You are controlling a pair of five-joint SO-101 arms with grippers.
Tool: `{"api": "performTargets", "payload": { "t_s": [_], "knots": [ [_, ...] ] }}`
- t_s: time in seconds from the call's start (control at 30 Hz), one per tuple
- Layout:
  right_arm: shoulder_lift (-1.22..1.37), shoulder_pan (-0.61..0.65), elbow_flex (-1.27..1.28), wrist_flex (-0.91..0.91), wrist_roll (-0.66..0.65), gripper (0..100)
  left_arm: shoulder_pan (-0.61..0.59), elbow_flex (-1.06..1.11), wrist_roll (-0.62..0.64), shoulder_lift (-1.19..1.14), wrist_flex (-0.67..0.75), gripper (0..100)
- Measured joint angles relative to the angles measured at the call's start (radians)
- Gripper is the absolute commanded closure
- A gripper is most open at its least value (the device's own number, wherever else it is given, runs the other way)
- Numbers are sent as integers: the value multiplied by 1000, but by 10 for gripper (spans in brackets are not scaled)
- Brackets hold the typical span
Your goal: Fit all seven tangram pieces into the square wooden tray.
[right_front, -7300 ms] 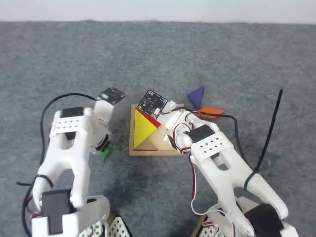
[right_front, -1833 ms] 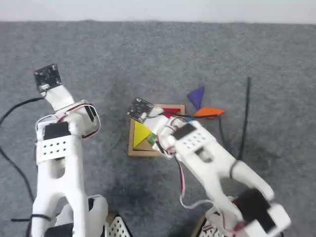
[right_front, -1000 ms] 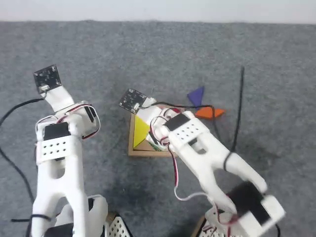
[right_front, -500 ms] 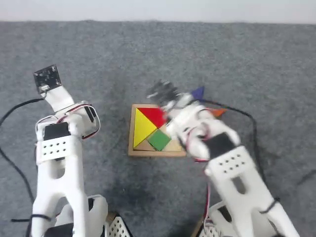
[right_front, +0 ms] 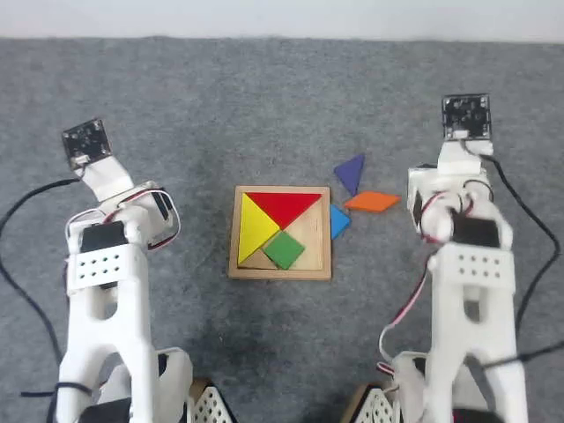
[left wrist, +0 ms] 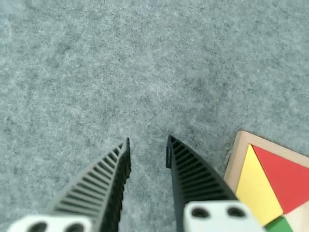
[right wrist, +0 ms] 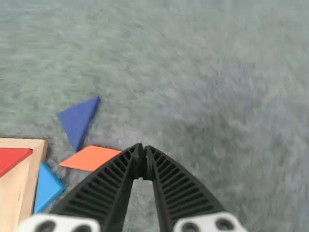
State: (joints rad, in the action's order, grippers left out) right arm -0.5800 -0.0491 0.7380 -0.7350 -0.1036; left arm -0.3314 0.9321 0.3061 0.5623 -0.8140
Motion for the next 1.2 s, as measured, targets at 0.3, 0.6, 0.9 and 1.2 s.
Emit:
{"api": "performTargets", "payload": {
  "t_s": [0.3, 0.6, 0.9, 1.2],
  "knots": [
    [213, 21, -193, -167, -51, 662, 0, 0, 0, 0, 0, 873],
    [213, 221, -201, -216, -169, 954, 0, 0, 0, 0, 0, 873],
    [218, 445, -133, -224, -338, 964, 0, 0, 0, 0, 0, 873],
    [336, 624, -84, -224, -442, 965, 0, 0, 0, 0, 0, 873]
  ]
}}
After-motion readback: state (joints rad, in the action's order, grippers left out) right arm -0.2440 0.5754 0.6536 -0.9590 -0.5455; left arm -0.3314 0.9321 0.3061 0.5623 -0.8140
